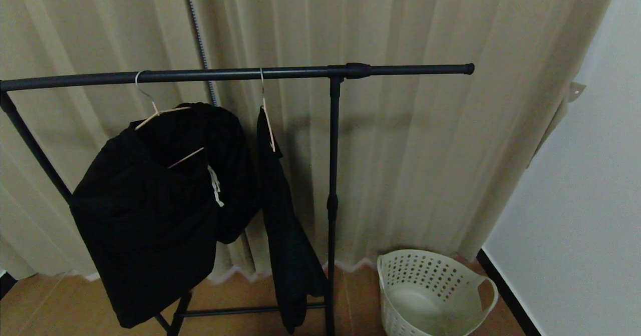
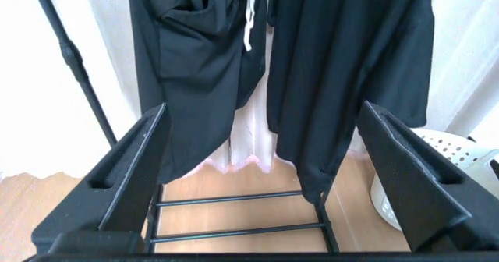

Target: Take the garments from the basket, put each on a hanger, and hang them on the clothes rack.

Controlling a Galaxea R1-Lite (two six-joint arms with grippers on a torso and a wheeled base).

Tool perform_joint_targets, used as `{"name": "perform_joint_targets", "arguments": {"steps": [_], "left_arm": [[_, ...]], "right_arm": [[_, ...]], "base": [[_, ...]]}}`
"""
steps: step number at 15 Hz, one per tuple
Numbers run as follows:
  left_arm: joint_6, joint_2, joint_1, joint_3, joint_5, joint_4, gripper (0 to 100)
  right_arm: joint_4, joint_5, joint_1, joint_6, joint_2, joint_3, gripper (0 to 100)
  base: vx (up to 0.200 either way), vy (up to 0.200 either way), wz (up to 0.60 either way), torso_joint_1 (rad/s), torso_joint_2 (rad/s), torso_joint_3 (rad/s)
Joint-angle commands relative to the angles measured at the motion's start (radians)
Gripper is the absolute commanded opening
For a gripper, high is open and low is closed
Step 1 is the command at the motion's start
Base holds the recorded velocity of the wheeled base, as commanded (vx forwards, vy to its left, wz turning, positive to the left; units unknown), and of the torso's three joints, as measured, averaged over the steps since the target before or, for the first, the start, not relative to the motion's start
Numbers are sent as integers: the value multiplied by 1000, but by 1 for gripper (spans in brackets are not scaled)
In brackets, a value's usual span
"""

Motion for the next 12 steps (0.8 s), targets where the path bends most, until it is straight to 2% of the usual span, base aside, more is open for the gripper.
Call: {"name": "perform_joint_targets", "arguments": {"steps": [1,12], "left_arm": [[0,-1,0,0,0,0,100],[0,-1,0,0,0,0,100]], "right_arm": [[0,1,0,-1,2,0,100],[1,1,0,-1,3,0,100]], "base": [[0,0,0,0,0,0],[0,0,0,0,0,0]]}}
